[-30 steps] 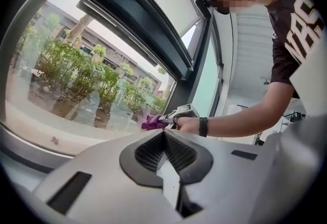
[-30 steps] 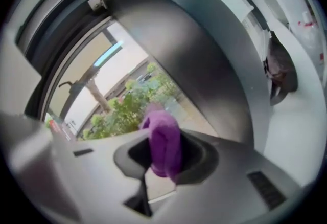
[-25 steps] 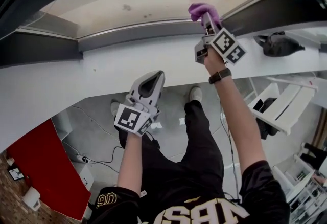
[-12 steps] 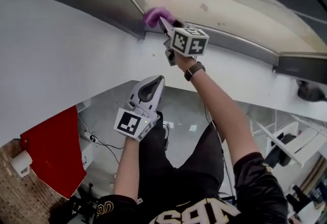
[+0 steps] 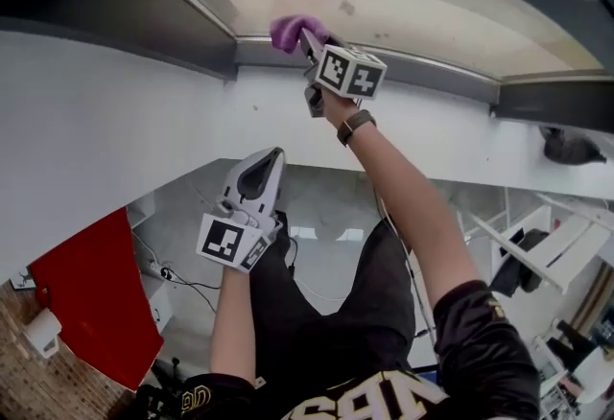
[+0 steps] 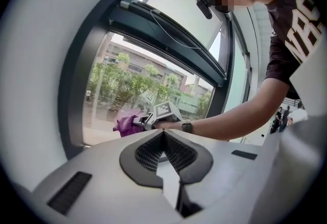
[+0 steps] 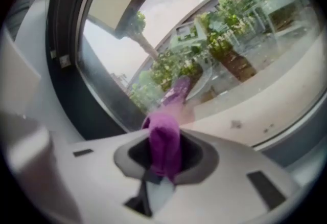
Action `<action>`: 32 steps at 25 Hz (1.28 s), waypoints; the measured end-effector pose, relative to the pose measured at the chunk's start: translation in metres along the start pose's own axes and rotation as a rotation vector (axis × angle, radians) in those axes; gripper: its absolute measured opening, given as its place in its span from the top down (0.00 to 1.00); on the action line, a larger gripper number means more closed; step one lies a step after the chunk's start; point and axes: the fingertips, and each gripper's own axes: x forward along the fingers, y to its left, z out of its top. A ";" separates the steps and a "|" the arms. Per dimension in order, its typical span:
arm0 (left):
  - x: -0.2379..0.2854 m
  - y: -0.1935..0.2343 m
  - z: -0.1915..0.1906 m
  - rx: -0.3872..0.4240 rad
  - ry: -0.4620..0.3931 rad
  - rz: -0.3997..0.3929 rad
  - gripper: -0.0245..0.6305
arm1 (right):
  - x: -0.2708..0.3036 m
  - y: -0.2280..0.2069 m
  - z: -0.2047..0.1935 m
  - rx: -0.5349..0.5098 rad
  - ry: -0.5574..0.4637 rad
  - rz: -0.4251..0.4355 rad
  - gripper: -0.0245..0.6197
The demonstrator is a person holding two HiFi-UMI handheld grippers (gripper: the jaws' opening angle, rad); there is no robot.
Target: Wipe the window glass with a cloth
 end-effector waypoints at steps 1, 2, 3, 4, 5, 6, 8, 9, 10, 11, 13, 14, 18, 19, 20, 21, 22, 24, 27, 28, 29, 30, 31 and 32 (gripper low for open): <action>0.016 -0.016 -0.003 -0.005 -0.002 -0.025 0.94 | -0.022 -0.029 0.013 0.006 -0.019 -0.028 0.83; 0.033 -0.035 -0.007 -0.008 -0.002 -0.055 0.94 | -0.046 -0.058 0.027 0.010 -0.034 -0.052 0.83; 0.052 -0.056 -0.011 -0.008 -0.003 -0.088 0.94 | -0.071 -0.088 0.039 0.008 -0.048 -0.076 0.83; 0.070 -0.079 -0.016 -0.008 -0.004 -0.123 0.94 | -0.097 -0.117 0.051 0.002 -0.061 -0.102 0.83; 0.087 -0.101 -0.020 -0.009 -0.006 -0.158 0.94 | -0.124 -0.146 0.063 -0.004 -0.076 -0.132 0.83; 0.103 -0.123 -0.024 -0.013 -0.008 -0.191 0.94 | -0.150 -0.173 0.074 -0.004 -0.094 -0.166 0.83; 0.131 -0.162 -0.033 -0.026 -0.010 -0.244 0.94 | -0.201 -0.227 0.093 0.019 -0.135 -0.242 0.83; 0.144 -0.179 -0.038 -0.034 -0.010 -0.263 0.94 | -0.225 -0.254 0.101 0.045 -0.159 -0.287 0.83; 0.156 -0.192 -0.043 -0.041 -0.010 -0.276 0.94 | -0.247 -0.280 0.109 0.080 -0.186 -0.337 0.83; 0.166 -0.204 -0.048 -0.048 -0.009 -0.287 0.94 | -0.268 -0.307 0.115 0.121 -0.217 -0.389 0.83; 0.183 -0.222 -0.057 -0.056 -0.006 -0.303 0.94 | -0.307 -0.354 0.127 0.202 -0.282 -0.484 0.83; 0.189 -0.231 -0.059 -0.058 -0.006 -0.310 0.94 | -0.325 -0.375 0.133 0.229 -0.310 -0.525 0.83; 0.200 -0.241 -0.058 -0.055 -0.017 -0.304 0.94 | -0.362 -0.413 0.148 0.266 -0.376 -0.610 0.83; 0.198 -0.237 -0.057 -0.054 -0.018 -0.295 0.94 | -0.360 -0.410 0.146 0.261 -0.377 -0.606 0.83; 0.193 -0.230 -0.056 -0.053 -0.018 -0.284 0.94 | -0.352 -0.400 0.139 0.249 -0.365 -0.590 0.83; 0.187 -0.221 -0.055 -0.051 -0.017 -0.271 0.94 | -0.338 -0.384 0.129 0.230 -0.338 -0.561 0.83; 0.179 -0.209 -0.054 -0.049 -0.014 -0.256 0.94 | -0.320 -0.364 0.116 0.209 -0.301 -0.521 0.83; 0.160 -0.181 -0.050 -0.041 -0.006 -0.223 0.94 | -0.273 -0.313 0.083 0.183 -0.217 -0.419 0.83; 0.126 -0.133 -0.043 -0.019 0.007 -0.173 0.94 | -0.194 -0.226 0.030 0.159 -0.096 -0.258 0.83; 0.113 -0.116 -0.041 -0.009 0.010 -0.155 0.94 | -0.167 -0.197 0.013 0.143 -0.059 -0.208 0.83; 0.100 -0.099 -0.039 0.002 0.011 -0.136 0.94 | -0.139 -0.167 -0.003 0.124 -0.026 -0.160 0.83; 0.086 -0.081 -0.037 0.013 0.012 -0.115 0.94 | -0.111 -0.139 -0.018 0.106 0.004 -0.115 0.83; 0.073 -0.063 -0.035 0.026 0.012 -0.092 0.94 | -0.083 -0.111 -0.032 0.092 0.028 -0.072 0.83; 0.059 -0.044 -0.032 0.039 0.011 -0.066 0.94 | -0.054 -0.084 -0.045 0.083 0.051 -0.030 0.83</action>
